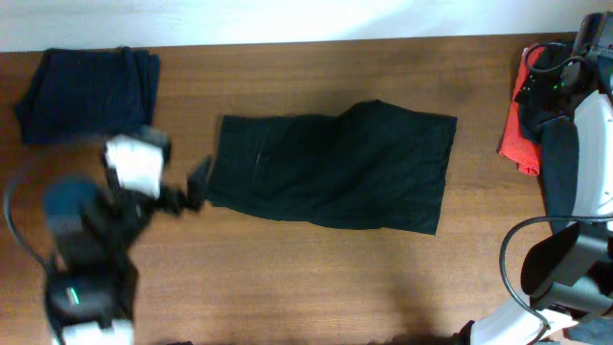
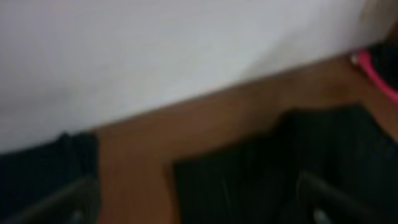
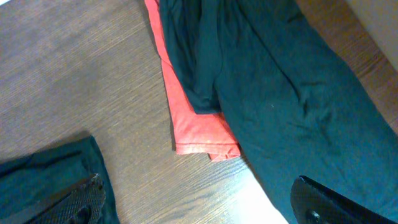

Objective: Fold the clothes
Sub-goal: 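Reach the left gripper to the left end of the shorts and grasp it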

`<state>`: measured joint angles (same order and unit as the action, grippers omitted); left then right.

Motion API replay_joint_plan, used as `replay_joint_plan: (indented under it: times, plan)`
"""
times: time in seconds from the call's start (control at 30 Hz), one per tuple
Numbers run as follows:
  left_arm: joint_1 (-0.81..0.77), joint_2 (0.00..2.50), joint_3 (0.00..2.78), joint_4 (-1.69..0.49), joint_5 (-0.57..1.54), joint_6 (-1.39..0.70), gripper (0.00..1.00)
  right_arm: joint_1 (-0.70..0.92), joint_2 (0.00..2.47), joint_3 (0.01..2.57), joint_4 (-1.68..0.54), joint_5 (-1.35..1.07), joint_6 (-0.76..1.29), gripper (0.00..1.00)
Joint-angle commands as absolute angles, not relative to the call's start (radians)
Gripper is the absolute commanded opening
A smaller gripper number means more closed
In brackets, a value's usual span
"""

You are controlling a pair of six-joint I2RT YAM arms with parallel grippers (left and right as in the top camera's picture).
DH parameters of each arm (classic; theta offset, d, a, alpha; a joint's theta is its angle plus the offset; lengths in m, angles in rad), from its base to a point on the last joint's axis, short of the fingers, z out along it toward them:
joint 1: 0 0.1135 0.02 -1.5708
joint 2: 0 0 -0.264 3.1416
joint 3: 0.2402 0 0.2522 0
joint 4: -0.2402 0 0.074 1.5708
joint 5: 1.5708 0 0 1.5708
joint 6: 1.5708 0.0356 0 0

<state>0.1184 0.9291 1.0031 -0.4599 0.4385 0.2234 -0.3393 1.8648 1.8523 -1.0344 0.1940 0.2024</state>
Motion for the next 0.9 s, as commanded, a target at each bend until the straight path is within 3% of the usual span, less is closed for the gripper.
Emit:
replay_joint_plan:
  times: [0.0, 0.37, 0.47, 0.53, 0.8, 0.87]
  plan:
    - [0.123, 1.256, 1.378, -0.710, 0.518, 0.257, 0.99, -0.334, 1.858, 1.862, -1.033, 0.211, 0.195, 0.99]
    - [0.121, 1.816, 1.491, -0.715, 0.538, 0.147, 0.99, -0.334, 1.858, 1.862, -1.033, 0.211, 0.195, 0.99]
    - [0.121, 1.941, 1.491, -0.722, 0.567, 0.143, 0.97, -0.336, 1.858, 1.862, -1.033, 0.211, 0.195, 0.99]
    - [0.121, 2.030, 1.491, -0.730, 0.573, 0.143, 0.89, -0.334, 1.858, 1.862, -1.033, 0.211, 0.195, 0.99]
    - [0.112, 2.217, 1.487, -0.806, 0.651, 0.144, 0.89, -0.334, 1.858, 1.862, -1.033, 0.211, 0.195, 0.99]
    - [0.097, 2.229, 1.483, -0.805, 0.675, 0.144, 0.78, -0.334, 1.858, 1.862, -1.033, 0.211, 0.195, 0.99]
